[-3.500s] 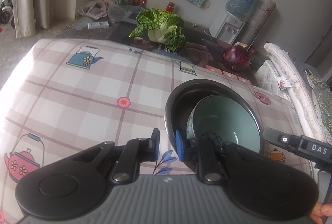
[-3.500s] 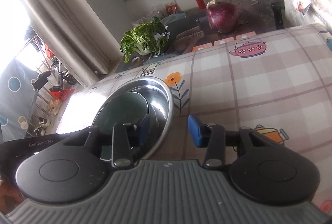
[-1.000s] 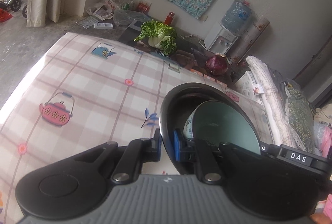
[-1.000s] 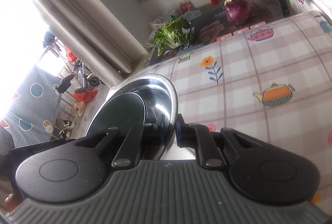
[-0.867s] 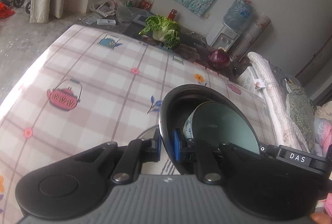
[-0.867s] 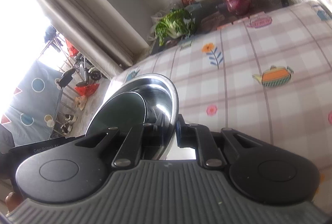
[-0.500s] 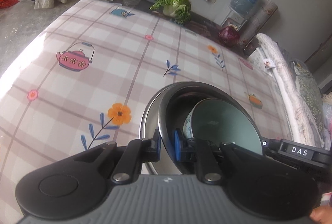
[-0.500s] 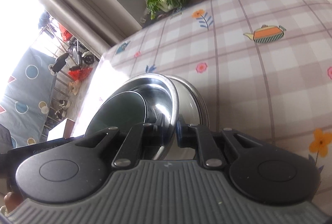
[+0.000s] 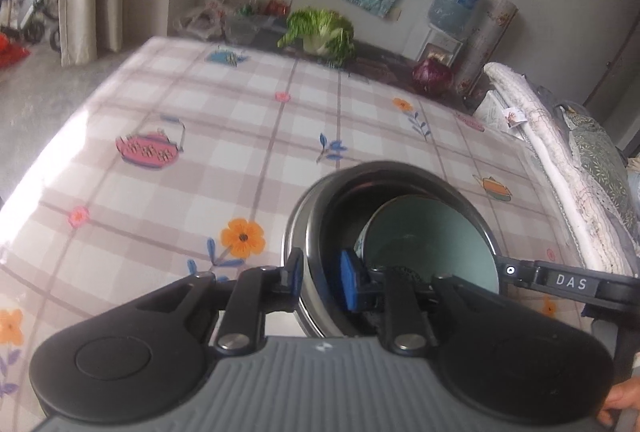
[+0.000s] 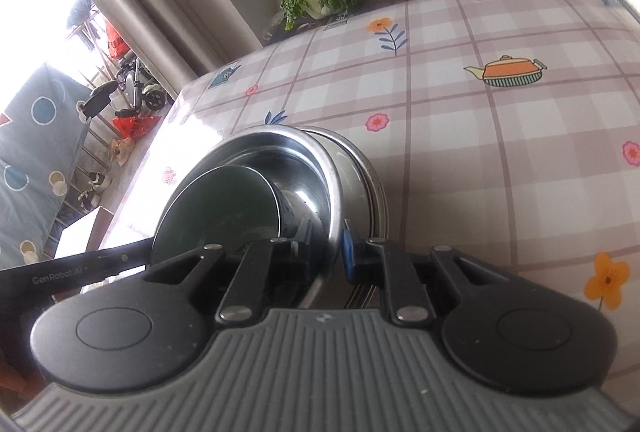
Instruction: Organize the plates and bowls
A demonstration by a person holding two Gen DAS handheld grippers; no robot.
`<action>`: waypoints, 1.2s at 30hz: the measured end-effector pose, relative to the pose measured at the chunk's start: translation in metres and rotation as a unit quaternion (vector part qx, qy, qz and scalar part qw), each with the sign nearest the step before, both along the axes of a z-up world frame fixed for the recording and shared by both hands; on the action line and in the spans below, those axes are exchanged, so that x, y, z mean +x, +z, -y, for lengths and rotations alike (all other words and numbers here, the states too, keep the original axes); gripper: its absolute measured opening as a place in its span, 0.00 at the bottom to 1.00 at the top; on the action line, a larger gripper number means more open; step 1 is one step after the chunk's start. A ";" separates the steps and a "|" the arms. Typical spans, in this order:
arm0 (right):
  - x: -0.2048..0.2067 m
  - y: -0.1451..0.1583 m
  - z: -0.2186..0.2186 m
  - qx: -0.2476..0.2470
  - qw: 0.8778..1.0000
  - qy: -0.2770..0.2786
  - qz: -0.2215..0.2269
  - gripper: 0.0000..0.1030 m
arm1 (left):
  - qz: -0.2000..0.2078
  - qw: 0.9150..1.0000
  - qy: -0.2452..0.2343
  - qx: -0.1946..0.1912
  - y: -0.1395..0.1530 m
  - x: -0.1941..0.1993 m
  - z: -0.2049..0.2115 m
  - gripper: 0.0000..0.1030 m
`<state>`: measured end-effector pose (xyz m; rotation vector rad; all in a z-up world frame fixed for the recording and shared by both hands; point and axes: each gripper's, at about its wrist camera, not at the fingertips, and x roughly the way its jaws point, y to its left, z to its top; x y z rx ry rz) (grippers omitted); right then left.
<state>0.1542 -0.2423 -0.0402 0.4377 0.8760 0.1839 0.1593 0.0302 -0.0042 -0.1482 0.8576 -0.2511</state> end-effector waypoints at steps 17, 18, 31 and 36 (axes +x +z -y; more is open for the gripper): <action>-0.089 0.021 0.024 -0.037 0.995 -0.038 0.085 0.72 | 0.177 0.940 0.159 0.245 -0.022 -0.070 -0.013 0.80; -0.094 0.020 0.022 -0.044 0.995 -0.036 0.085 0.73 | 0.175 0.940 0.155 0.249 -0.024 -0.075 -0.012 0.80; -0.157 0.019 -0.012 -0.137 0.985 -0.021 0.102 0.84 | 0.100 0.992 0.020 0.079 0.001 -0.124 0.009 1.00; -0.172 0.031 -0.014 -0.142 0.983 -0.033 0.114 0.91 | 0.099 0.987 0.048 0.114 0.011 -0.125 0.016 1.00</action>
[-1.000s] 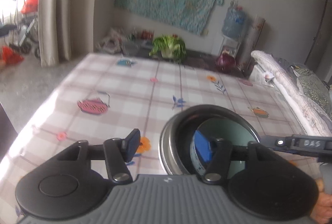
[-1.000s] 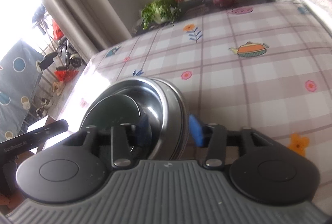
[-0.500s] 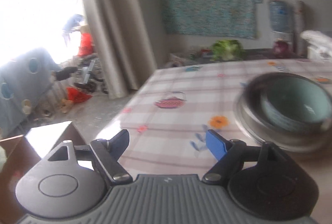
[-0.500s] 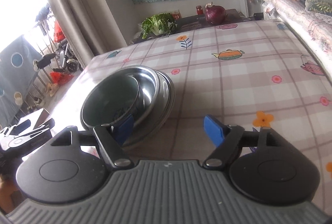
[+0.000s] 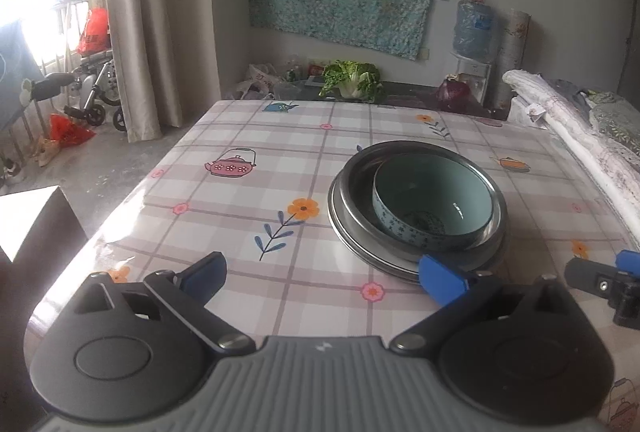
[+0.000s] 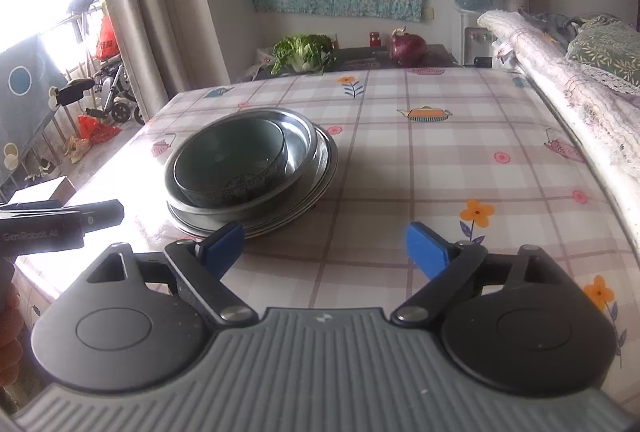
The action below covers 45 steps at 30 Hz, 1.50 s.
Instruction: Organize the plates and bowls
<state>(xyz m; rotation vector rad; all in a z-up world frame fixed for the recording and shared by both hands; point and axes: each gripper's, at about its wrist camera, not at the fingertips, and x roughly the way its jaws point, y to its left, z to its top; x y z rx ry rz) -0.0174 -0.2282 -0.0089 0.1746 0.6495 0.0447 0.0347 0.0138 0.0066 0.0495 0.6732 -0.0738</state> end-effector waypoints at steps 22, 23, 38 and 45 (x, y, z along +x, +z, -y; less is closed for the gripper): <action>0.021 0.021 -0.014 -0.006 0.999 -0.023 -0.029 0.99 | -0.052 0.997 0.005 0.055 0.014 0.026 0.019 1.00; 0.024 0.021 -0.013 -0.004 0.999 -0.023 -0.034 0.99 | -0.055 0.997 0.006 0.055 0.013 0.026 0.019 1.00; 0.033 0.017 -0.025 -0.014 0.998 -0.014 -0.059 0.99 | -0.086 0.995 0.021 0.053 0.010 0.031 0.013 1.00; 0.033 0.018 -0.027 -0.020 0.998 -0.014 -0.061 0.99 | -0.089 0.995 0.020 0.049 0.009 0.031 0.012 1.00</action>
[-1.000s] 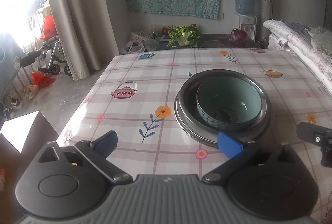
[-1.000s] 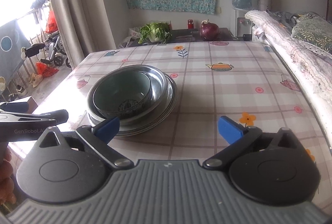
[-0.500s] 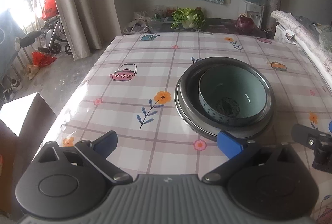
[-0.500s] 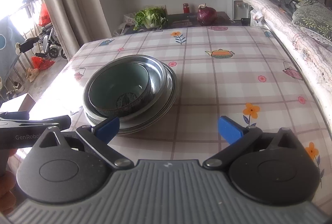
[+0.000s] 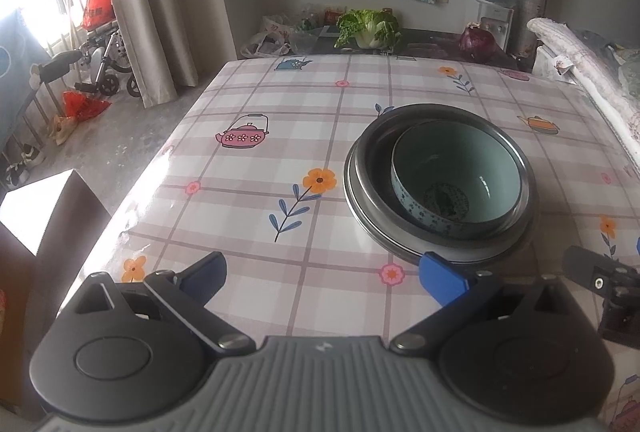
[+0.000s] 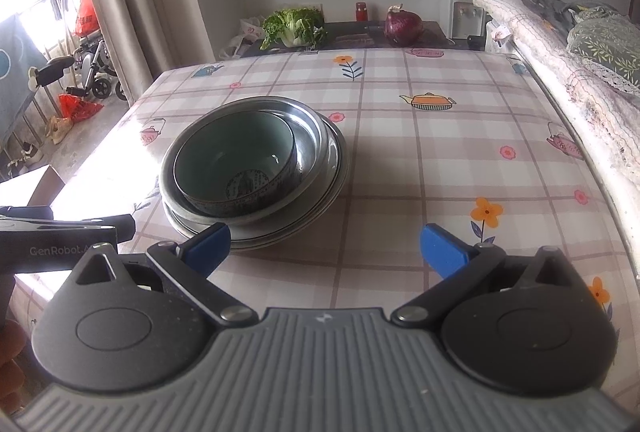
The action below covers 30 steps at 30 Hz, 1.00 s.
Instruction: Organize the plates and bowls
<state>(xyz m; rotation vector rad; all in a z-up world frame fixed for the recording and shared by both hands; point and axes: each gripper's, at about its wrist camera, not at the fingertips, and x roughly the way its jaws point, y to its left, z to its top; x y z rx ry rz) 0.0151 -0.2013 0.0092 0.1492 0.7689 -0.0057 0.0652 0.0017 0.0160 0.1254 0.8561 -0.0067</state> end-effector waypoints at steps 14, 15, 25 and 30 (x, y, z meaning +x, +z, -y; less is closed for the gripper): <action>0.001 0.001 -0.002 -0.008 1.000 0.006 -0.004 0.99 | -0.007 1.000 -0.005 -0.007 0.000 0.000 0.001 1.00; 0.001 0.001 -0.002 -0.007 1.000 0.006 -0.004 0.99 | -0.007 1.000 -0.005 -0.008 0.000 0.000 0.001 1.00; 0.000 0.000 -0.003 -0.006 1.000 0.007 -0.005 0.99 | -0.007 1.000 -0.005 -0.008 0.000 -0.001 0.001 1.00; 0.000 0.000 -0.003 -0.006 1.000 0.007 -0.004 0.99 | -0.007 1.000 -0.005 -0.008 0.000 0.000 0.002 1.00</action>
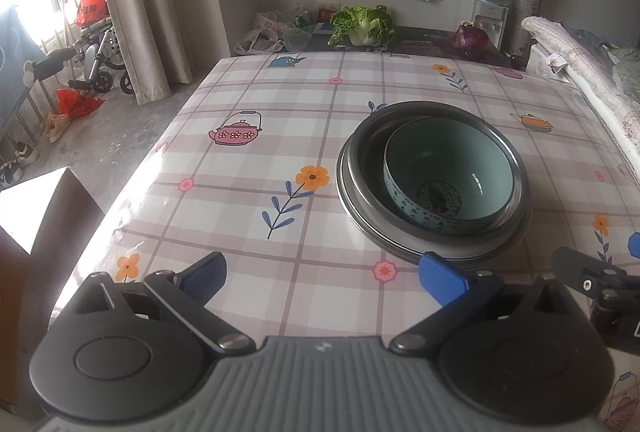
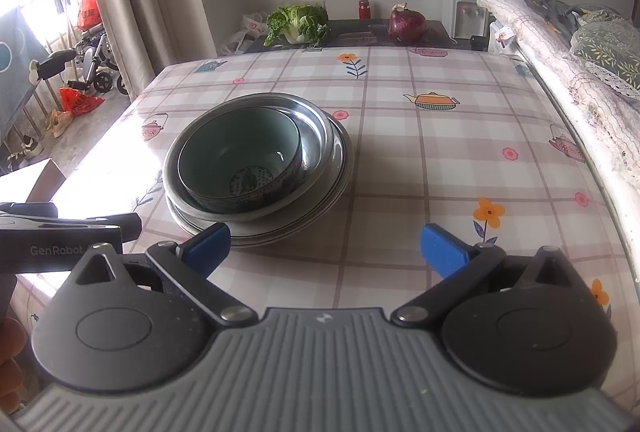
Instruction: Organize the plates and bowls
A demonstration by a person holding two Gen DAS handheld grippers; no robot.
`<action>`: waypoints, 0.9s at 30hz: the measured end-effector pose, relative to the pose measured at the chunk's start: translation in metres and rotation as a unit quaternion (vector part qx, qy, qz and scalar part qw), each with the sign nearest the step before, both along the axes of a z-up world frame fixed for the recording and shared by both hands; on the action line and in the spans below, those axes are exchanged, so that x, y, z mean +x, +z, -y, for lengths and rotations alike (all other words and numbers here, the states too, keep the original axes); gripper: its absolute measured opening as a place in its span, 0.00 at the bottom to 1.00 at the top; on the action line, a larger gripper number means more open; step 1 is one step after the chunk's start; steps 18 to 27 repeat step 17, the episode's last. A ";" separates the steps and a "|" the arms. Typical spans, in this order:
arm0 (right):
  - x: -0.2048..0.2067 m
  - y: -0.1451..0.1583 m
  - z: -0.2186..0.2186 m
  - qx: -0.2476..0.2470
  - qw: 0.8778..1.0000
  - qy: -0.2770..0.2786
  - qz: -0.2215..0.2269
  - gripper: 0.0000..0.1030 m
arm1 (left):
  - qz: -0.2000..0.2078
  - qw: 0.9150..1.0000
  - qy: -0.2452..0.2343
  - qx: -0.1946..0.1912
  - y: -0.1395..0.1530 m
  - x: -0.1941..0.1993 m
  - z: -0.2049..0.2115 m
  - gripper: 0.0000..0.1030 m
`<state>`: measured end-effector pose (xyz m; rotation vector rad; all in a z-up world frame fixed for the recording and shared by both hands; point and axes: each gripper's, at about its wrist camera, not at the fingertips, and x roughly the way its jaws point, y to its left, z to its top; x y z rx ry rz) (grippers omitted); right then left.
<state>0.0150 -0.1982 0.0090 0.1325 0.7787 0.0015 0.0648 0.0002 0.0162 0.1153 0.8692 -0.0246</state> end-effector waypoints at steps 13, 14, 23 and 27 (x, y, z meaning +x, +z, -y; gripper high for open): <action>-0.001 -0.001 -0.002 0.001 1.000 0.001 -0.002 0.99 | 0.000 1.000 0.001 0.000 0.000 0.000 0.000 1.00; -0.001 -0.001 -0.003 0.001 1.000 0.001 -0.002 0.99 | 0.000 1.000 0.001 0.000 0.000 0.000 0.000 1.00; -0.001 -0.002 -0.003 0.001 1.000 0.001 -0.002 0.99 | -0.001 1.000 0.001 0.001 -0.001 0.000 0.000 1.00; -0.001 -0.002 -0.003 0.001 1.000 0.001 -0.002 0.99 | -0.001 1.000 0.001 0.001 -0.001 0.000 0.000 1.00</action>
